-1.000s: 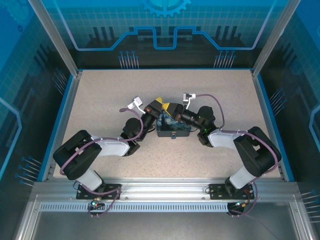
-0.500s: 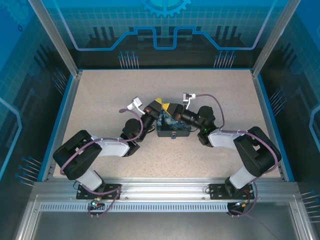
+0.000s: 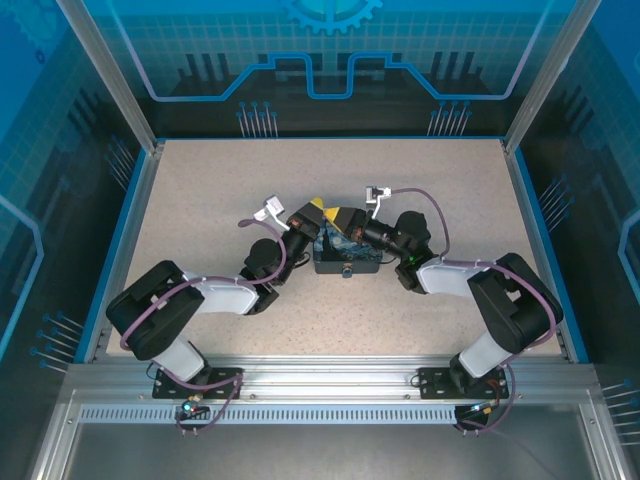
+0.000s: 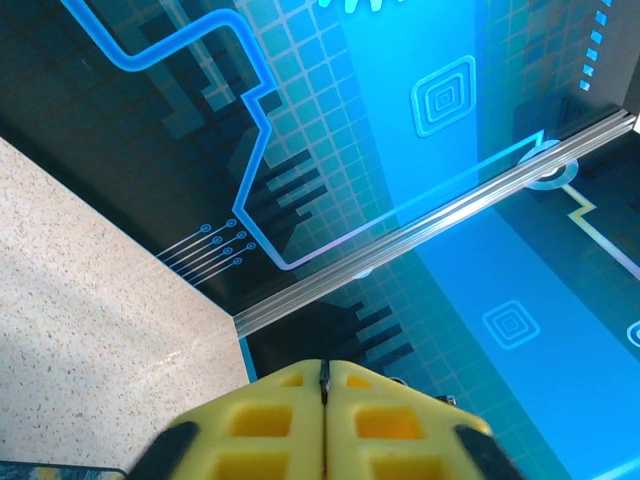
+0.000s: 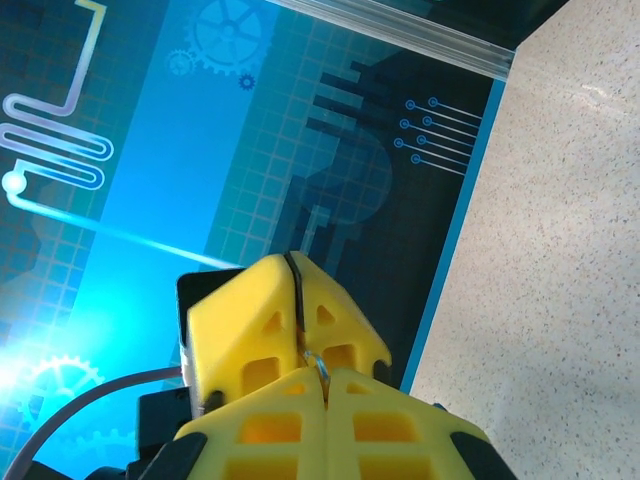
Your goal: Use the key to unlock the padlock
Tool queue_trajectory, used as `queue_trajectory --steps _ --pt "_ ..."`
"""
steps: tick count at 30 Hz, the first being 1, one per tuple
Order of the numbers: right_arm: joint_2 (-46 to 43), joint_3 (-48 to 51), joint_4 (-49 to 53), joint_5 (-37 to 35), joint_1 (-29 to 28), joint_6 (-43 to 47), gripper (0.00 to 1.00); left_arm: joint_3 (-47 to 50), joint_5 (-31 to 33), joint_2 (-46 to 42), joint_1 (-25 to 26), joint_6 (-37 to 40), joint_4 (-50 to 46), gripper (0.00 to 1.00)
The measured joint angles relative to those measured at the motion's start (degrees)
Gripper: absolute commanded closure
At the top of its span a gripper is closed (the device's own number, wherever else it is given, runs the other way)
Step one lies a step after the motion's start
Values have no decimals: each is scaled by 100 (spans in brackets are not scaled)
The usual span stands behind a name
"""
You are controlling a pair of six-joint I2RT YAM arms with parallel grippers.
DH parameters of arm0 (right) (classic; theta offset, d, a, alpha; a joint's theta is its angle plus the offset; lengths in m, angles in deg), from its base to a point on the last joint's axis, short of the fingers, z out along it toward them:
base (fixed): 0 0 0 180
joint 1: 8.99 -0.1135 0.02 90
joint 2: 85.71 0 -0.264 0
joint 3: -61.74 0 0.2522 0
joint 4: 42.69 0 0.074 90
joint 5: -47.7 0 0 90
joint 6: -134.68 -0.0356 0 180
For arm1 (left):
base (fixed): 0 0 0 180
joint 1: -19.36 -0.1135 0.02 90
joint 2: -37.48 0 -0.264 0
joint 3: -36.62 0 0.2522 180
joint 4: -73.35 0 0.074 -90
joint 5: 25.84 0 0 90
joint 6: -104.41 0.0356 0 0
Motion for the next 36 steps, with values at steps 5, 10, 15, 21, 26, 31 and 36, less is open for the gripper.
queue_trajectory --steps 5,10,15,21,26,31,36 --pt "-181 105 243 2 184 90 100 0 -7 -470 -46 24 -472 54" --pt "-470 267 566 33 297 254 100 -13 -68 -1381 -168 37 -1523 46" --pt "-769 367 879 68 345 424 100 -420 -341 -1969 -203 225 -3252 42" --pt "-1134 540 1375 42 413 675 100 -826 -855 -2094 -203 448 -4739 40" --pt "-1593 715 2013 -59 549 940 100 -717 -1222 -2094 -203 487 -5285 39" --pt "-2216 927 2771 -205 780 1252 100 -151 -1366 -2149 -92 494 -5412 37" --pt "-2806 1099 3694 -393 1005 1528 100 337 -1403 -2190 278 623 -5414 35"
